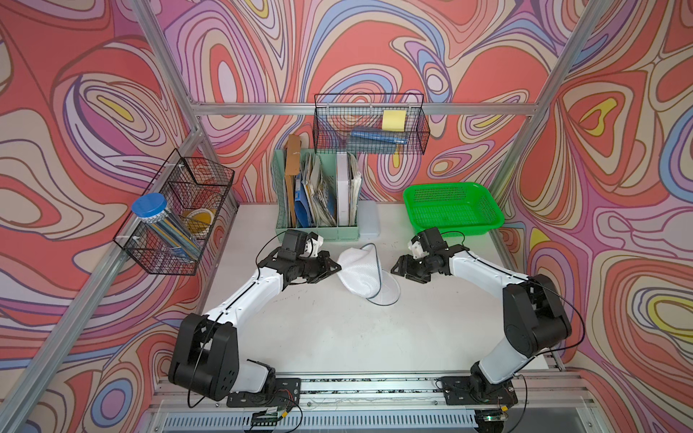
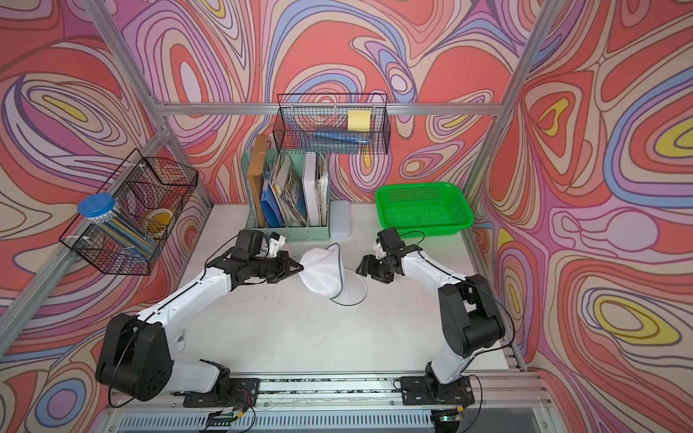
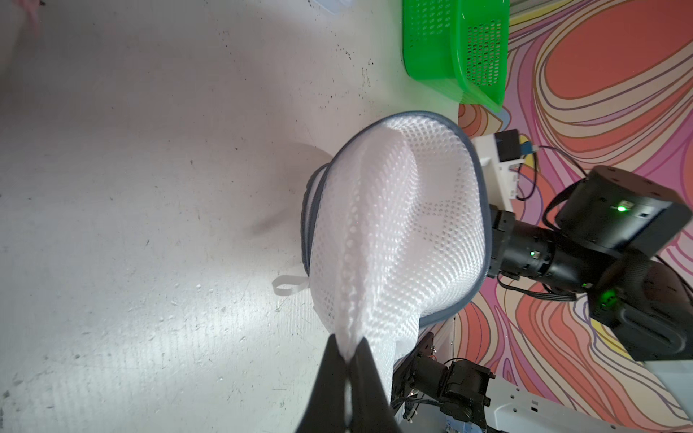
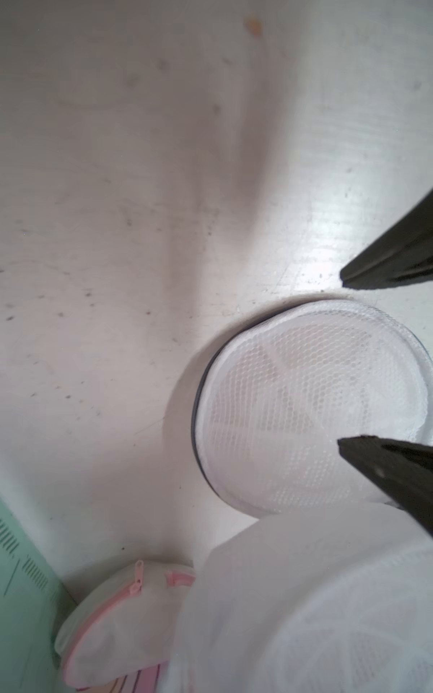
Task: Turn the laundry bag inside out
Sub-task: Turn over the laundry bag at the center of the board.
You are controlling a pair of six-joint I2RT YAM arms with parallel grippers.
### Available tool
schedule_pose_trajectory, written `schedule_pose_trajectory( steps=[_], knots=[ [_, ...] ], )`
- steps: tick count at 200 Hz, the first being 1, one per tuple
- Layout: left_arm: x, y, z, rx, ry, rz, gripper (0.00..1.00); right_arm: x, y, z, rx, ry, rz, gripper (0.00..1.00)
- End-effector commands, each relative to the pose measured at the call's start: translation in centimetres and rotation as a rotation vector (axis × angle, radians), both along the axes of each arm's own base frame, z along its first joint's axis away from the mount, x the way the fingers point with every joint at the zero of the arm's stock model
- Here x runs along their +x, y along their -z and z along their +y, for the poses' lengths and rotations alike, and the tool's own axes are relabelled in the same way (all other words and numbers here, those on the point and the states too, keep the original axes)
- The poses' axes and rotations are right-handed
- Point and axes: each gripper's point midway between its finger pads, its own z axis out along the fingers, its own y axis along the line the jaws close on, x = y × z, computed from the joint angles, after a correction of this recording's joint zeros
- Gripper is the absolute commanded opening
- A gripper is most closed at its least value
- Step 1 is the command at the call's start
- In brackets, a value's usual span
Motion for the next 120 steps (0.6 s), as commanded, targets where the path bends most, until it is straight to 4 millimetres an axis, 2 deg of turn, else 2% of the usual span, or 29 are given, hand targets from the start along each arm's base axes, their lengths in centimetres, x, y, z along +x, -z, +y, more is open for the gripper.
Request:
schedule_pose_trajectory(
  steps=[1, 28, 64, 77, 83, 105, 120],
  knots=[
    [-0.7, 1.3, 0.6, 0.045, 0.016, -0.001, 0.00, -0.4, 1.6, 0.2, 0.041, 0.053, 0.039, 0.60],
    [-1.0, 2.0, 0.9, 0.063, 0.016, 0.008, 0.00, -1.9, 3.5, 0.7, 0.080, 0.077, 0.102, 0.55],
    [-1.2, 2.4, 0.8, 0.058, 0.015, 0.021, 0.00, -2.2, 4.8, 1.7, 0.067, 0.063, 0.126, 0.42],
    [-1.3, 2.7, 0.9, 0.057, 0.013, 0.027, 0.00, -2.1, 4.6, 2.4, 0.084, 0.053, 0.119, 0.30],
    [-1.3, 2.7, 0.9, 0.056, 0.010, 0.028, 0.00, -2.4, 5.6, 2.5, 0.071, 0.055, 0.143, 0.24],
    [-1.5, 2.9, 1.0, 0.061, 0.009, 0.032, 0.00, -2.3, 5.7, 2.4, 0.056, 0.063, 0.137, 0.02],
    [-1.5, 3.0, 1.3, 0.080, 0.003, 0.031, 0.00, -1.9, 5.1, 2.1, 0.030, 0.056, 0.116, 0.00]
  ],
)
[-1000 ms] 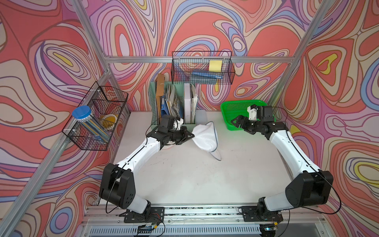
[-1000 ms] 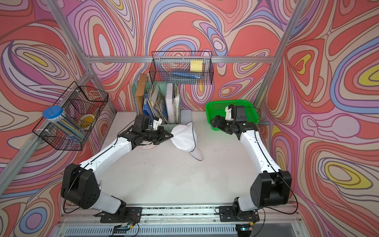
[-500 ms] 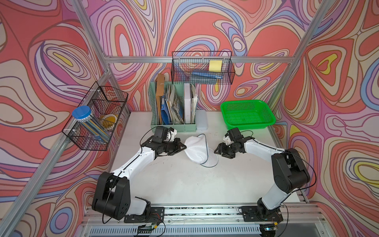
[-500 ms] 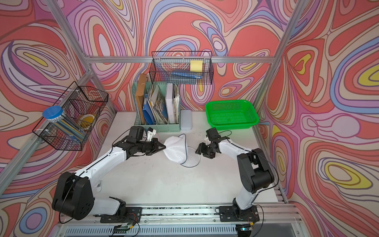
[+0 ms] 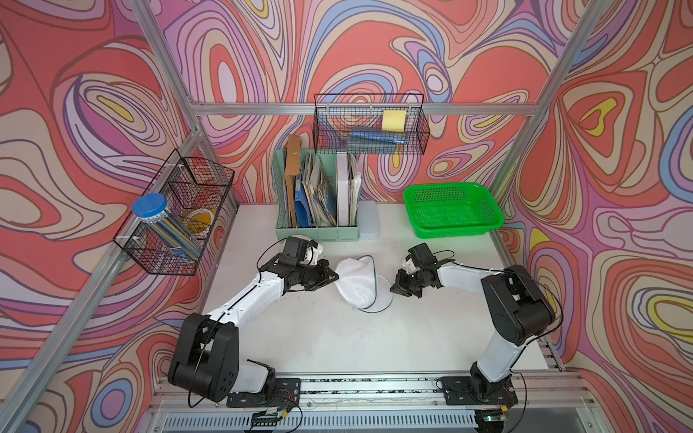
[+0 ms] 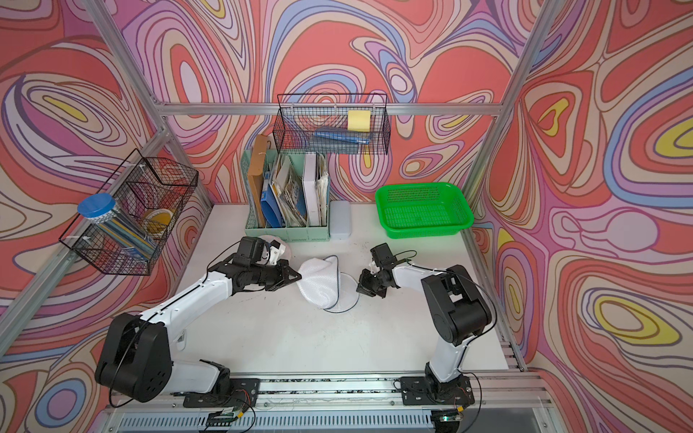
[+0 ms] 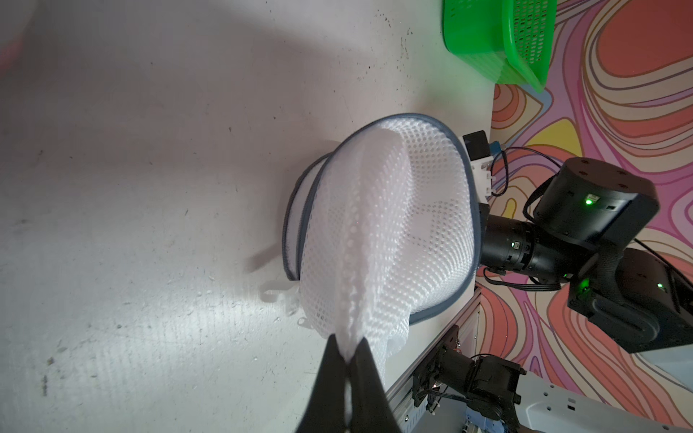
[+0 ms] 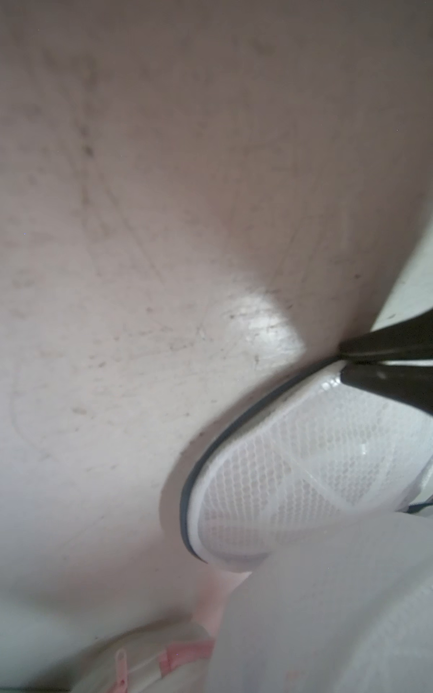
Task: Turn the laundry bag inside out
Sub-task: Turn over the laundry bag at the center of the board.
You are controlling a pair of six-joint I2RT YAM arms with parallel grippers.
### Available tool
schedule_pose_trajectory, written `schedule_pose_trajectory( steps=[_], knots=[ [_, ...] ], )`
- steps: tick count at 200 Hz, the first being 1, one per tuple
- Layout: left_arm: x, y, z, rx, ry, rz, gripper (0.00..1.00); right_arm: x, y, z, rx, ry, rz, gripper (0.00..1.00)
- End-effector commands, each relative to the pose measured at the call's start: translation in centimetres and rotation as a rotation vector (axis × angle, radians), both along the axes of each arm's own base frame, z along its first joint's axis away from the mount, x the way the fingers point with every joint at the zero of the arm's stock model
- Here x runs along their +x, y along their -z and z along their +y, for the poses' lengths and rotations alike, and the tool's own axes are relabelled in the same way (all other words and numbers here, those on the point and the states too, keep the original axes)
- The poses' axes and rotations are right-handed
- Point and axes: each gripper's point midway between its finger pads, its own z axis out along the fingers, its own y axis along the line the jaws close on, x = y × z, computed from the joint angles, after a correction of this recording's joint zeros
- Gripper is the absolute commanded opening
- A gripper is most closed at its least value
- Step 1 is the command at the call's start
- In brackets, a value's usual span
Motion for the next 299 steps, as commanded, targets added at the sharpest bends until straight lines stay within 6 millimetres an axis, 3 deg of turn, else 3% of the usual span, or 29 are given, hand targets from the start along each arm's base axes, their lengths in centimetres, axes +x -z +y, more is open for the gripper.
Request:
schedule_pose_trajectory(
  steps=[1, 14, 54, 113, 149, 182, 191, 203, 222, 238, 280, 299],
  knots=[
    [0.0, 0.0, 0.4, 0.023, 0.000, -0.023, 0.00, 0.4, 0.2, -0.5, -0.054, 0.003, -0.009, 0.00],
    [0.0, 0.2, 0.9, 0.053, -0.009, -0.020, 0.00, 0.9, -0.4, -0.9, -0.095, -0.011, -0.032, 0.00],
    [-0.4, 2.4, 3.6, 0.233, -0.059, 0.022, 0.00, 3.9, -7.8, -2.9, -0.231, -0.043, -0.237, 0.00],
    [-0.6, 6.4, 7.4, 0.488, -0.118, 0.135, 0.00, 6.5, -18.2, -6.2, -0.429, -0.050, -0.462, 0.00],
    [-0.8, 8.3, 7.5, 0.573, -0.084, 0.182, 0.00, 7.7, -25.0, -6.2, -0.431, -0.041, -0.609, 0.00],
    [-1.2, 9.7, 6.3, 0.618, -0.039, 0.224, 0.00, 8.2, -29.2, -4.4, -0.332, -0.080, -0.733, 0.00],
    [-1.2, 9.9, 6.0, 0.614, -0.036, 0.232, 0.00, 8.2, -28.8, -4.1, -0.314, -0.084, -0.716, 0.00],
    [-0.9, 9.6, 5.8, 0.597, -0.046, 0.217, 0.00, 7.9, -26.8, -4.0, -0.313, -0.076, -0.639, 0.00],
    [-0.7, 8.9, 5.7, 0.587, -0.049, 0.191, 0.00, 6.9, -22.2, -3.9, -0.297, -0.069, -0.502, 0.29],
    [-0.8, 8.5, 5.8, 0.591, -0.049, 0.189, 0.00, 5.5, -18.4, -4.0, -0.279, -0.045, -0.406, 0.41],
    [-0.6, 7.6, 6.8, 0.633, -0.086, 0.163, 0.00, 0.5, -11.0, -4.2, -0.201, 0.006, -0.204, 0.48],
    [-0.4, 6.9, 7.6, 0.663, -0.116, 0.138, 0.00, -2.2, -8.3, -4.3, -0.157, 0.040, -0.113, 0.58]
  ],
)
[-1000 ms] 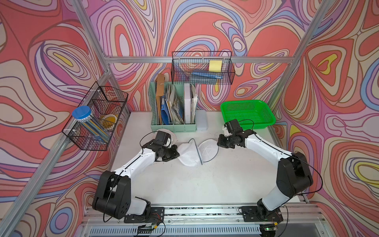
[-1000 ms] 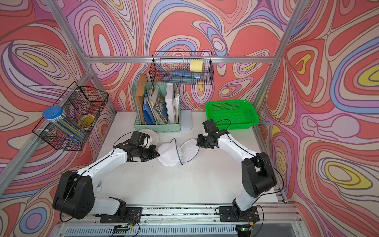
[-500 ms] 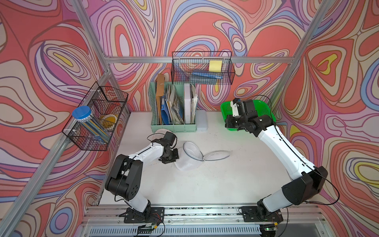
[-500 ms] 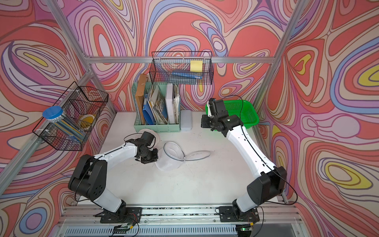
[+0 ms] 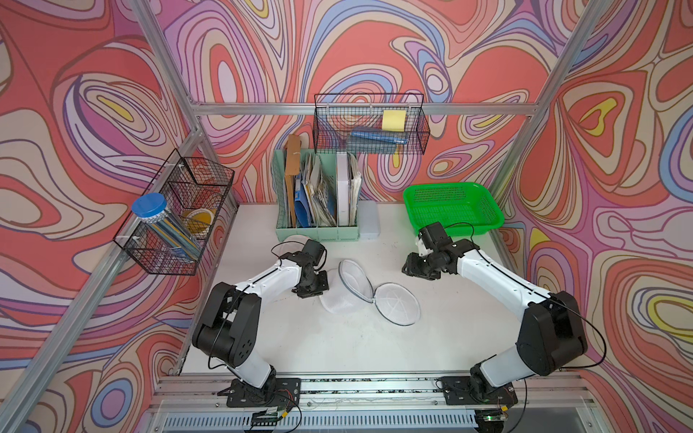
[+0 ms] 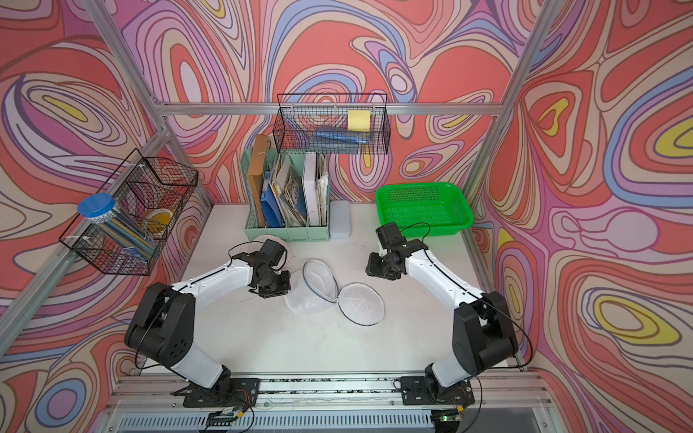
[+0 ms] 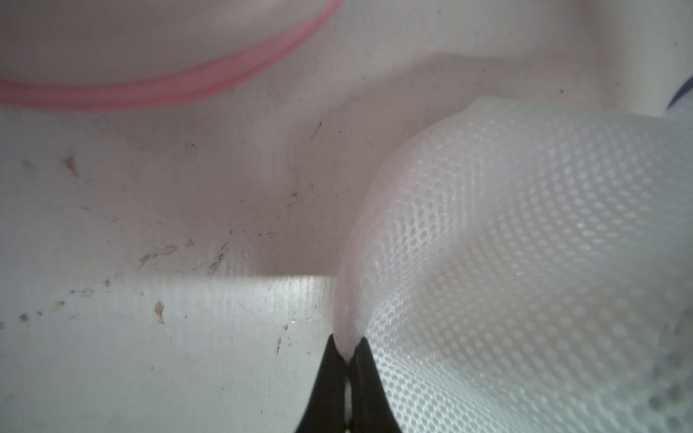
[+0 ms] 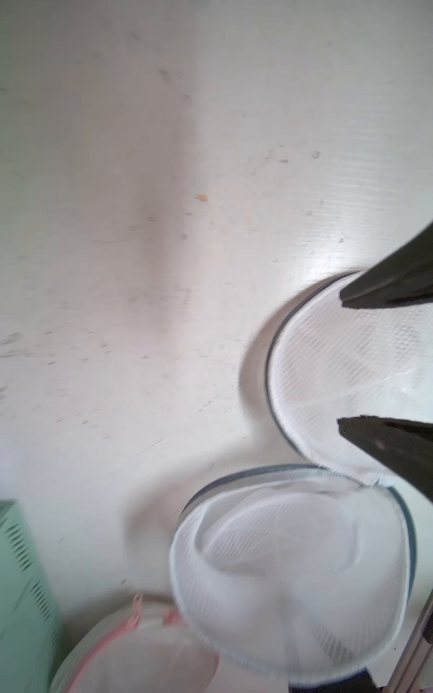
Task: Turn the laundry bag inside out
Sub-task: Turn over the laundry bag at the center of the board.
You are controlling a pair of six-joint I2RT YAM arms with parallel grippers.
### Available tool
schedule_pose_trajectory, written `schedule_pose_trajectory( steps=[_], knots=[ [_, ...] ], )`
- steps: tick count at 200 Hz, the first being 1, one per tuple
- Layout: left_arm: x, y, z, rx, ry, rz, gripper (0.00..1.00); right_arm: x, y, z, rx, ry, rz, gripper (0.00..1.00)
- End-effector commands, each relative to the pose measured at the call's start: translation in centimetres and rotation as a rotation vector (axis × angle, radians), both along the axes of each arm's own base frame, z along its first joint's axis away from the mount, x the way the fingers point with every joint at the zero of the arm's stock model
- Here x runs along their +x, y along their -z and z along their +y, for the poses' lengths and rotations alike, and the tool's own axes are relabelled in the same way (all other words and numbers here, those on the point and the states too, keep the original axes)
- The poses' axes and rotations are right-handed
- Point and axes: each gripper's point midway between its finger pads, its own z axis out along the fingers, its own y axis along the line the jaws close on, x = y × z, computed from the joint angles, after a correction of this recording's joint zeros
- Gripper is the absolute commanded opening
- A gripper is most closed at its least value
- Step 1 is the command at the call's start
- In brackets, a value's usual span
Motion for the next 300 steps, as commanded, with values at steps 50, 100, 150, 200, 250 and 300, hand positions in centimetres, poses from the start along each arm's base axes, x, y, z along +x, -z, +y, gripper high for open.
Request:
schedule_pose_trajectory(
  steps=[50, 100, 150, 200, 250, 300],
  knots=[
    [0.2, -3.9, 2.9, 0.124, -0.039, -0.138, 0.00, -5.8, 4.7, 1.2, 0.280, 0.206, 0.135, 0.61],
    [-0.3, -3.9, 2.3, 0.115, -0.015, -0.129, 0.00, -5.0, 6.8, 1.7, 0.325, 0.241, 0.124, 0.60],
    [-0.6, -4.3, 1.8, 0.117, 0.016, -0.137, 0.00, -2.8, 7.8, 2.5, 0.352, 0.262, 0.094, 0.44],
    [-0.5, -4.3, 2.2, 0.150, 0.016, -0.127, 0.00, -0.9, 6.3, 2.2, 0.313, 0.244, 0.010, 0.00],
    [-0.4, -3.0, 2.7, 0.202, 0.013, -0.071, 0.00, 2.9, -4.8, 1.3, 0.185, 0.088, -0.289, 0.00],
    [0.0, -1.9, 2.2, 0.206, 0.010, -0.049, 0.00, 5.1, -15.6, 4.5, 0.145, -0.140, -0.538, 0.00]
  ],
)
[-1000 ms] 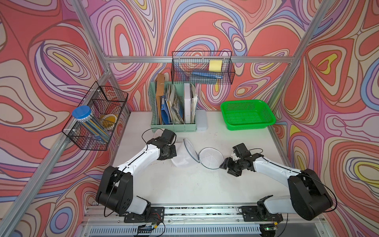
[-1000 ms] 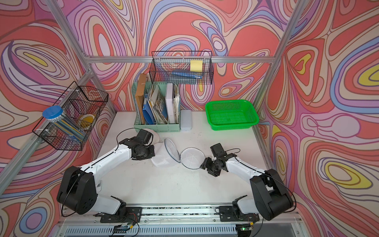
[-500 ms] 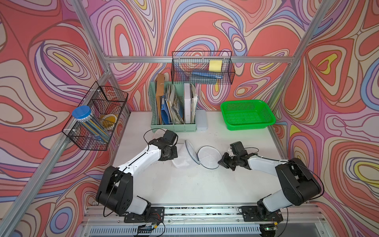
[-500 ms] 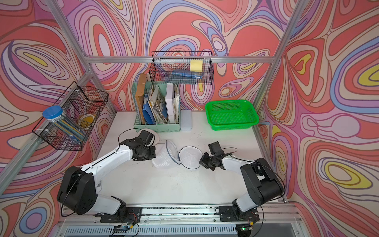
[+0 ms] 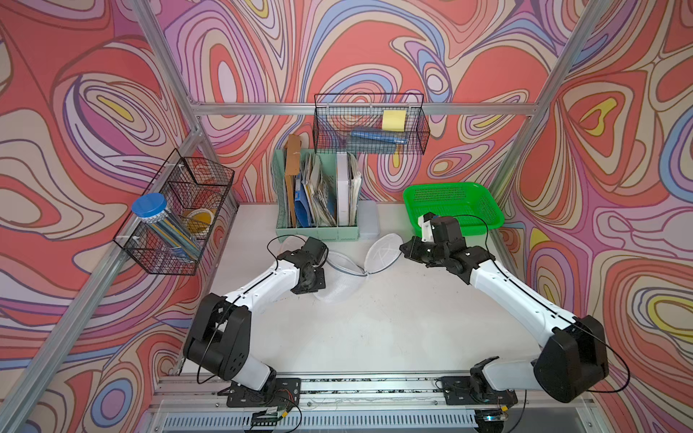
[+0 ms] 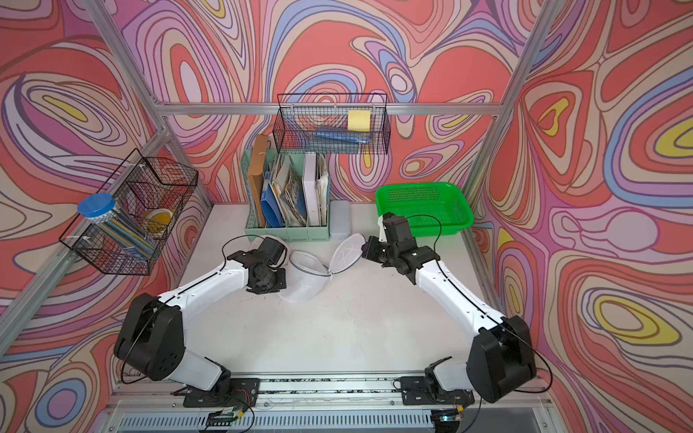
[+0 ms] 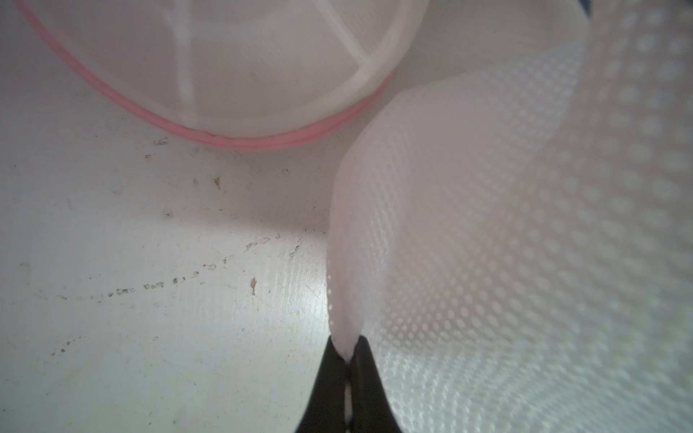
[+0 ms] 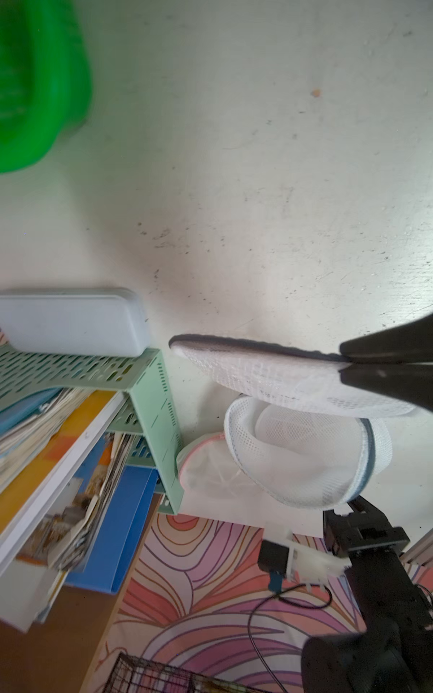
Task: Turn the laundry bag inside out
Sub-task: Turn over the laundry bag at the center of the board.
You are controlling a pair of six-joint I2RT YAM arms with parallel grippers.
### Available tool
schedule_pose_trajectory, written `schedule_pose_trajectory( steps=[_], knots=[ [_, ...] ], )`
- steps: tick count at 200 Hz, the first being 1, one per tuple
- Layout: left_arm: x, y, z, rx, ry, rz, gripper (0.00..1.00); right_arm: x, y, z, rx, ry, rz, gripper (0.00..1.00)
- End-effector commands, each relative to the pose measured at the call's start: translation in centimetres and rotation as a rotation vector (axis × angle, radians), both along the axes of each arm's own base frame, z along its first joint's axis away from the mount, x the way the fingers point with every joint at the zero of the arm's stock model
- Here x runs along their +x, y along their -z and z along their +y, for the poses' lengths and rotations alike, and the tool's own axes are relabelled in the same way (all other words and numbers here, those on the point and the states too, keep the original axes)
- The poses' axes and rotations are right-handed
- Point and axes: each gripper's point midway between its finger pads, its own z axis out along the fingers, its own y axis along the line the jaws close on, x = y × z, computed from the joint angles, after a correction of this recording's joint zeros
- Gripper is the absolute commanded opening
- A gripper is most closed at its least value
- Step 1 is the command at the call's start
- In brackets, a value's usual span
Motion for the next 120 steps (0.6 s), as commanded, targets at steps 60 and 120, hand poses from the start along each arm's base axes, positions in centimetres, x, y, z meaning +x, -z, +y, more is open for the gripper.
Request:
schedule_pose_trajectory(
  steps=[60, 120],
  knots=[
    [-0.7, 3.0, 0.6, 0.119, 0.002, 0.086, 0.00, 0.7, -10.5, 4.9, -0.104, -0.246, -0.258, 0.00],
    [-0.5, 1.1, 0.1, 0.044, -0.033, 0.030, 0.33, -0.9, -2.9, 4.8, -0.188, -0.313, -0.214, 0.00]
  ],
)
